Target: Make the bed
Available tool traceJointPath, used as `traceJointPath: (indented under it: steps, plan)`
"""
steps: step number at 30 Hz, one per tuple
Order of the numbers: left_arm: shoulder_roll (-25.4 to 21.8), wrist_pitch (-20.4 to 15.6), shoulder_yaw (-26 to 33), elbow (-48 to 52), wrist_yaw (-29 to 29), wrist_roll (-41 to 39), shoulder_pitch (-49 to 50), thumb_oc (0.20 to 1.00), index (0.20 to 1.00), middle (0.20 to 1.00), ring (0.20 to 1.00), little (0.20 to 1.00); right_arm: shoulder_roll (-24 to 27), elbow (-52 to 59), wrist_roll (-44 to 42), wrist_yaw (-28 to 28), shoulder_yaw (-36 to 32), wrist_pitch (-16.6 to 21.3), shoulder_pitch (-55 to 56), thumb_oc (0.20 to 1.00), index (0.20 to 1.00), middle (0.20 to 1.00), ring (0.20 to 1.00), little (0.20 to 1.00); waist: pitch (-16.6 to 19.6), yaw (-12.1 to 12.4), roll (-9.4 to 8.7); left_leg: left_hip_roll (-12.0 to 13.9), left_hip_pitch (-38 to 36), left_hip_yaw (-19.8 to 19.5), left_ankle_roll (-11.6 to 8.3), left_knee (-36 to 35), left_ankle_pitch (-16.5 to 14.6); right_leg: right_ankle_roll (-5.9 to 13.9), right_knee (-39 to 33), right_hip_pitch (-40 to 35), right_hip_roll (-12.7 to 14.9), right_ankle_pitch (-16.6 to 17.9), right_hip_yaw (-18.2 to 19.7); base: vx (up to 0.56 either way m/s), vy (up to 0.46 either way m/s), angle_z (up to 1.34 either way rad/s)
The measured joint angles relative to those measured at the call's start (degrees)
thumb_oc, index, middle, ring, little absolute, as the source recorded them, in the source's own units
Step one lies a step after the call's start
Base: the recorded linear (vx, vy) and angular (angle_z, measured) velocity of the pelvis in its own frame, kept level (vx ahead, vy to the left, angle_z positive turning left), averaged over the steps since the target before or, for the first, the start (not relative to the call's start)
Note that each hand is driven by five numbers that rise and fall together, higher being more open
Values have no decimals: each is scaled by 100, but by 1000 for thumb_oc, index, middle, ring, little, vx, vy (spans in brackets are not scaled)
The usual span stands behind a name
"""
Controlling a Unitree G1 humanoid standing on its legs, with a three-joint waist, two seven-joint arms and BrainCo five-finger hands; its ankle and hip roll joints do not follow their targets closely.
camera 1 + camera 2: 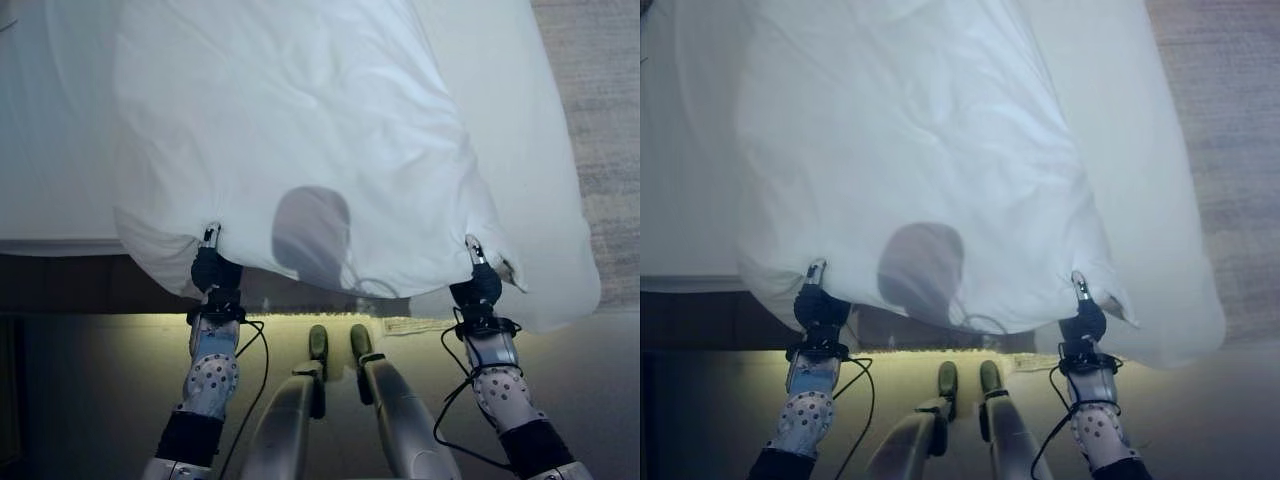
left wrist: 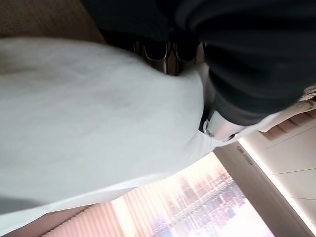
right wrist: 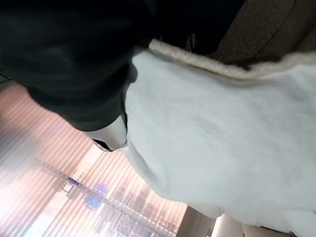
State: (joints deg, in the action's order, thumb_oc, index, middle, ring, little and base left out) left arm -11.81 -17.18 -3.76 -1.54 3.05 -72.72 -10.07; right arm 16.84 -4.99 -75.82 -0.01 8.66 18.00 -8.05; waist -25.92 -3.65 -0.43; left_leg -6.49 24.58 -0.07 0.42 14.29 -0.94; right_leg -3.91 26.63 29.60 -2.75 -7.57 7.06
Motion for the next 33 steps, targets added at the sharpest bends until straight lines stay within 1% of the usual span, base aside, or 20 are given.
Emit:
traceJointPath:
  steps: [1, 3, 4, 6, 9, 12, 13, 14, 15, 16, 17, 18, 19, 20, 21, 22, 24, 25, 28, 33]
  plan:
    - [-35, -1, 13, 5, 20, 1, -3, 200, 200, 200, 200, 200, -11, 13, 0, -13, 12, 0, 0, 200, 200, 200, 200, 200, 6, 11, -29, 28, 133, -132, -111, 184, -135, -59, -77, 0, 39, 53, -50, -4, 138, 14]
    - [-63, -8, 33, 0, 85, 1, -84, 200, 200, 200, 200, 200, -36, 49, 16, -13, -5, 23, 23, 200, 200, 200, 200, 200, 29, 10, -82, 484, 258, -702, -300, 232, -264, -33, -326, -49, 112, 274, -96, 16, 272, 23]
    - [-31, -17, 35, -7, 106, 2, -170, 200, 200, 200, 200, 200, -20, 24, 17, -7, -19, 33, 63, 200, 200, 200, 200, 200, 26, -38, -91, 1019, 237, -843, -355, 19, -241, 8, -312, -56, 154, 293, -118, 48, 473, 23]
    - [0, -32, 25, -7, 117, 7, -231, 200, 200, 200, 200, 200, -12, -62, 17, -13, -79, 36, 54, 200, 200, 200, 200, 200, 26, -14, -86, 1545, 101, -1127, -425, -388, -195, 67, -310, -80, 134, 308, -108, 33, 387, 10]
    - [37, -36, -17, -3, 114, 18, -240, 200, 200, 200, 200, 200, 18, -124, 16, -26, -176, 72, 39, 200, 200, 200, 200, 200, 36, -22, -68, 1811, -6, -808, -574, -703, -82, 131, -350, -136, 184, 271, -247, 20, 420, 3]
    - [31, -82, -438, -136, 91, 78, -169, 200, 200, 200, 200, 200, 87, -129, 46, -61, -347, 100, 181, 200, 200, 200, 200, 200, 121, -46, 142, 1432, -204, -485, -442, -545, 182, 444, -326, -160, 350, 252, -447, 70, 828, -2]
    - [-20, -79, -503, -254, 67, 139, -221, 200, 200, 200, 200, 200, 51, -130, 49, -64, -354, 108, 157, 200, 200, 200, 200, 200, 124, 22, 149, 1388, -127, -418, -559, -439, 328, 499, -308, -163, 569, 230, -667, 78, 533, 9]
    - [-10, -24, -651, -269, 75, 155, -287, 200, 200, 200, 200, 200, 44, -72, 45, -98, -388, 165, 192, 200, 200, 200, 200, 200, 143, -57, 186, 1098, 107, -187, -565, -3, 286, 719, -371, -170, 886, 239, -656, 143, 722, 25]
    - [6, 9, -729, -261, 64, 222, -305, 200, 200, 200, 200, 200, 119, -49, 46, -103, -389, 176, 228, 200, 200, 200, 200, 200, 182, -75, 241, 1021, 79, -149, -433, 7, 213, 807, -348, -169, 1040, 197, -678, 92, 447, 34]
    - [-95, -18, -842, -251, 26, 221, -245, 200, 200, 200, 200, 200, 123, -29, 40, -135, -217, 180, 295, 200, 200, 200, 200, 200, 232, -212, 259, 778, 221, 191, -342, 301, 141, 1118, -540, -218, 1216, 437, -571, 149, 928, 6]
    - [-106, -11, -856, -270, 12, 223, -215, 200, 200, 200, 200, 200, 163, -4, 43, -132, -111, 170, 247, 200, 200, 200, 200, 200, 248, -152, 294, 799, 275, 342, -159, 427, 44, 1167, -690, -288, 1396, 510, -608, 58, 482, -26]
    - [-124, 30, -852, -335, -9, 229, -150, 200, 200, 200, 200, 200, 61, -43, 47, -135, -69, 102, 387, 200, 200, 200, 200, 200, 305, -134, 271, 638, 208, 674, -6, 450, -73, 1051, -949, -341, 1508, 733, -699, 65, 606, -43]
    - [-76, 11, -813, -380, -46, 250, -90, 200, 200, 200, 200, 200, 3, -52, 50, -118, -66, 48, 365, 200, 200, 200, 200, 200, 325, -21, 315, 694, 256, 670, 89, 517, -148, 984, -1095, -426, 1632, 806, -782, 8, 304, -57]
    - [-31, 41, -728, -468, -41, 301, -82, 200, 200, 200, 200, 200, -153, -120, 37, -121, -101, 46, 414, 200, 200, 200, 200, 200, 379, -36, 283, 616, 224, 776, 137, 490, -234, 902, -1299, -513, 1605, 853, -763, 8, 304, -39]
    - [-65, 38, -672, -438, -33, 346, -52, 200, 200, 200, 200, 200, -234, -124, 34, -117, -83, 34, 425, 200, 200, 200, 200, 200, 395, -8, 255, 549, 225, 753, 211, 396, -185, 989, -1285, -536, 1496, 745, -656, 5, 245, -28]
    - [-134, 52, -549, -385, -16, 406, -54, 200, 200, 200, 200, 200, -287, -119, 33, -112, -20, 31, 406, 200, 200, 200, 200, 200, 414, -13, 239, 510, 211, 654, 204, 65, 28, 1073, -1094, -457, 1148, 519, -482, 13, 122, -11]
    - [-229, 58, -451, -260, 12, 452, -64, 200, 200, 200, 200, 200, -261, -136, 30, -88, 1, 32, 357, 200, 200, 200, 200, 200, 431, -48, 212, 373, 104, 549, 308, -534, 445, 787, -867, -313, 468, 190, -288, 35, 154, 2]
    - [-223, 67, -461, -245, 34, 452, -66, 200, 200, 200, 200, 200, -255, -161, 28, -87, 2, 32, 387, 200, 200, 200, 200, 200, 433, -89, 208, 336, 47, 545, 312, -684, 529, 741, -812, -303, 301, 147, -283, 39, 79, 9]
    - [-245, 134, -553, -192, 46, 454, -59, 200, 200, 200, 200, 200, -248, -174, 29, -55, 6, 70, 366, 200, 200, 200, 200, 200, 433, -224, 200, 202, -148, 442, 331, -1051, 743, 519, -613, -270, -13, 50, 123, 45, 30, 23]
    - [-169, 120, -624, -179, 102, 443, 127, 200, 200, 200, 200, 200, -244, -215, 33, -58, 37, 73, 403, 200, 200, 200, 200, 200, 430, -242, 206, 172, -298, 502, 274, -1055, 754, 341, -332, -287, -27, -55, 168, 12, -87, -6]
